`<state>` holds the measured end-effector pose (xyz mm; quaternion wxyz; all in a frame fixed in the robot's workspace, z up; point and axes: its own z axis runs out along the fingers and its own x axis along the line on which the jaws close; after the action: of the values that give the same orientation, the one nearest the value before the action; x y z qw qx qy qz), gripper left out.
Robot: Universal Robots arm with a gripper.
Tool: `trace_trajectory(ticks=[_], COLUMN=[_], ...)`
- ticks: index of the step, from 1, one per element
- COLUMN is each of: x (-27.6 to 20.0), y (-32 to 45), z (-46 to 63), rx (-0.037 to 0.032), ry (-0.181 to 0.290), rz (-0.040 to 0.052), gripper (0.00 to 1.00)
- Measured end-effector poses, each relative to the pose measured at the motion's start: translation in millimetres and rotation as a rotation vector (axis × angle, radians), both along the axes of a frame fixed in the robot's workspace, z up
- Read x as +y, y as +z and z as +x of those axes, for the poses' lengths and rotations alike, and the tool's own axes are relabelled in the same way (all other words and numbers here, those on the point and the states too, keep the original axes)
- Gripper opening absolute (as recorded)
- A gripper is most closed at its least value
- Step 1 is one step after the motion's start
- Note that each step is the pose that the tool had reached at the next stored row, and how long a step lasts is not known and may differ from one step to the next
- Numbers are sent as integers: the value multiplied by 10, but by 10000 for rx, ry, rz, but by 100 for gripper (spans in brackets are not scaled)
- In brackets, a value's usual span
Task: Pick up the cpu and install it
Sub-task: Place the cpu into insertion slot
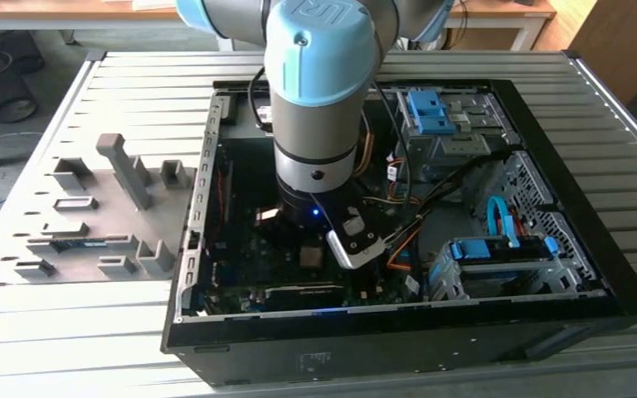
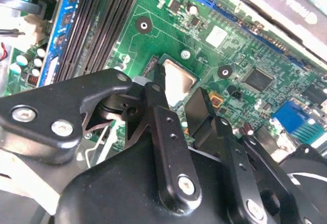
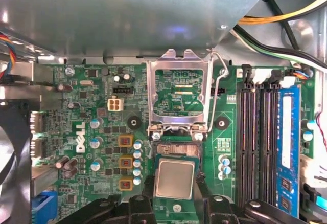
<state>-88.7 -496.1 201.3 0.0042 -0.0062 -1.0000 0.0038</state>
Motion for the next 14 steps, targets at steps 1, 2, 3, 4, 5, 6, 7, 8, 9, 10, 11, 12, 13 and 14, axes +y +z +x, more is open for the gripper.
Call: trace_trajectory(ticks=[1, 2, 3, 4, 5, 6, 7, 8, 9, 10, 11, 12, 13, 14], x=[0, 0, 0, 0, 0, 0, 0, 0, 0, 0, 0, 2, 4, 5], y=[-10, -14, -13, -13, -14, -15, -15, -16, -16, -17, -17, -24, -31, -38], z=[5, 7, 7, 7, 7, 7, 7, 7, 7, 7, 7, 8, 8, 8], rx=[0, 1, 2, 3, 2, 2, 1, 1, 1, 1, 2, -1, 0, 0], ry=[-5, -5, -7, -7, -7, -6, -6, -6, -6, -6, -13, -45, -116, -218], rz=[0, -1, -2, -4, -3, -1, -1, -1, -1, 0, -1, 2, -3, -8], gripper=[43, 43, 43, 43, 43, 43, 43, 44, 44, 44, 50, 50, 50, 50])
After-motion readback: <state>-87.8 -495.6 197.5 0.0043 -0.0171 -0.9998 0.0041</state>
